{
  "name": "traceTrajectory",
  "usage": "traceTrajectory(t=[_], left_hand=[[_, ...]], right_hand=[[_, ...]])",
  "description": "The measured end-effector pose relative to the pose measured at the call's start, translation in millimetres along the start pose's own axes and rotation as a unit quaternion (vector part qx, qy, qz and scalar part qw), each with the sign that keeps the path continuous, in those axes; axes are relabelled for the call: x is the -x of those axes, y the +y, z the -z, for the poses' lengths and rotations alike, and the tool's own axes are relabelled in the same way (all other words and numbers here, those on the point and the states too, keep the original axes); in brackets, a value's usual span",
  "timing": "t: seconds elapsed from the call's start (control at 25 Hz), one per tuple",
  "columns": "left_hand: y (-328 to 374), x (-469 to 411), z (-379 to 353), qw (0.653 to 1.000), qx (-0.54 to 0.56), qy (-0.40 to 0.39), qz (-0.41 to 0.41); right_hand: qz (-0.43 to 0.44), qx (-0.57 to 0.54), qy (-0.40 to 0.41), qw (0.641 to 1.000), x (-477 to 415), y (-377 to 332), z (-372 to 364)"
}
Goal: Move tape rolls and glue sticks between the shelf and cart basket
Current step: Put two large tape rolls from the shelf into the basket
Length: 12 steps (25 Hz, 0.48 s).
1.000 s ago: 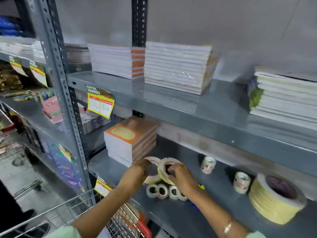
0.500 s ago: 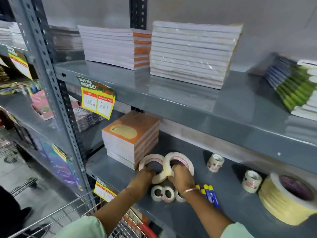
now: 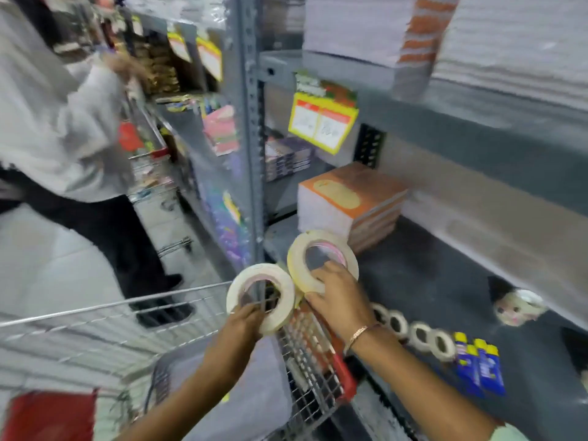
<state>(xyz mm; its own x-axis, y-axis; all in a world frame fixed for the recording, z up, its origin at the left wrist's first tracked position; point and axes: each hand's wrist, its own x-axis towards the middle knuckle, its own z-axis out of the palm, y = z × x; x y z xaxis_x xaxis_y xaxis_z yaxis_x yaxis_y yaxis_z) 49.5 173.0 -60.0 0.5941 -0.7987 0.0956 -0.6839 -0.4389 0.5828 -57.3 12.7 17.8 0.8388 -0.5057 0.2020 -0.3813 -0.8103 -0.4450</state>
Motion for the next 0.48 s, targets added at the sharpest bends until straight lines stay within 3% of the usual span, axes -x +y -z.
traceTrajectory(t=[0.12, 0.24, 0.4, 0.48], left_hand=[[-67.1, 40.2, -8.6, 0.993, -0.032, -0.020, 0.115], [-121.1, 61.0, -38.6, 0.983, -0.057, -0.059, 0.161], [-182.0, 57.4, -99.0, 0.967, -0.073, -0.098, 0.221], [-207.1, 53.6, -127.0, 0.960, -0.067, -0.108, 0.248]], right_hand=[[0.045, 0.009, -0.086, 0.995, 0.7, -24.9, -88.0], [0.041, 0.043, -0.210, 0.976, 13.1, -27.4, -184.8], [-0.024, 0.097, -0.300, 0.949, 9.8, -5.8, -286.6], [-0.012, 0.112, -0.353, 0.929, 7.4, 4.1, -320.9]])
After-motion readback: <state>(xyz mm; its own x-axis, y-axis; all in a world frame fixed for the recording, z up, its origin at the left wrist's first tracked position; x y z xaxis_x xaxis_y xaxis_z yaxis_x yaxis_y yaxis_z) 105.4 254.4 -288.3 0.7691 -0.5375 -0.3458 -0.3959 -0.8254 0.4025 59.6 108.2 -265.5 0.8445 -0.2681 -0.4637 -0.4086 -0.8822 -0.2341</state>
